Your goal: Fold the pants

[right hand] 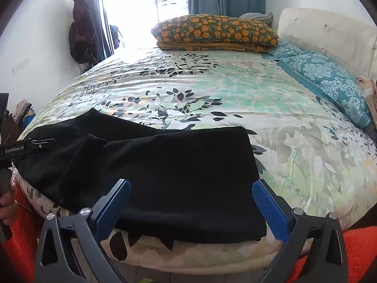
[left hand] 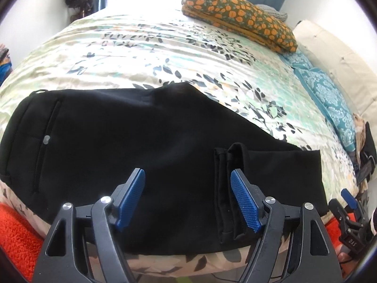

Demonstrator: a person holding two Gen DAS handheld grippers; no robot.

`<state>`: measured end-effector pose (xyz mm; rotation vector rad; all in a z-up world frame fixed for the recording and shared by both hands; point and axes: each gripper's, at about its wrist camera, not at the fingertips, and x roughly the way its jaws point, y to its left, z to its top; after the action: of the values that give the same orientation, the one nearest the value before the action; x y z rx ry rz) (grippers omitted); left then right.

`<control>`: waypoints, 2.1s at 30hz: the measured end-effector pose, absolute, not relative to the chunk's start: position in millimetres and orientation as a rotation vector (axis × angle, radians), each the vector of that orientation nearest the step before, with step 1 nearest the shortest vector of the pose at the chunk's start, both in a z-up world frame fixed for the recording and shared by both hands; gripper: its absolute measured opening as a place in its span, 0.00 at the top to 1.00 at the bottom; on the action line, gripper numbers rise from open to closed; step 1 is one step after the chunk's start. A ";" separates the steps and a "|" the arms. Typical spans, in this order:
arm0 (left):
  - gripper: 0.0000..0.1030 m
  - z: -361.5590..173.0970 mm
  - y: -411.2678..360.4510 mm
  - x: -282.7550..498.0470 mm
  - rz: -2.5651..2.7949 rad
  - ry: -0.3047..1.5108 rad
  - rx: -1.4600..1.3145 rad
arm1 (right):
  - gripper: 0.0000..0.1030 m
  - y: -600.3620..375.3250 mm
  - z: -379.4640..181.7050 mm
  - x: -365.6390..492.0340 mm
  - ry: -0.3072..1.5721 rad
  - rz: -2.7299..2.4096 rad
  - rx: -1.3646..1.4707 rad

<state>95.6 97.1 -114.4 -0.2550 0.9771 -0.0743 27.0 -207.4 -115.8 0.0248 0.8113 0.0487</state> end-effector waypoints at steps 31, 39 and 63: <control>0.00 -189.0 361.2 123.3 0.193 1.186 -0.558 | 0.01 -187.4 -129.9 34.3 0.856 0.108 0.010; 0.82 -160.6 355.0 119.2 0.039 1.246 -0.622 | 0.01 -199.9 -124.3 33.4 0.838 0.094 0.058; 0.84 -119.1 -37.2 140.9 -0.451 1.210 -0.326 | 0.01 -273.6 -110.9 33.5 0.776 0.153 0.487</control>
<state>140.9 -37.2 -119.1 -0.3263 1.2105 -0.4507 33.5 -273.6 -110.9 0.4873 0.7763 0.1527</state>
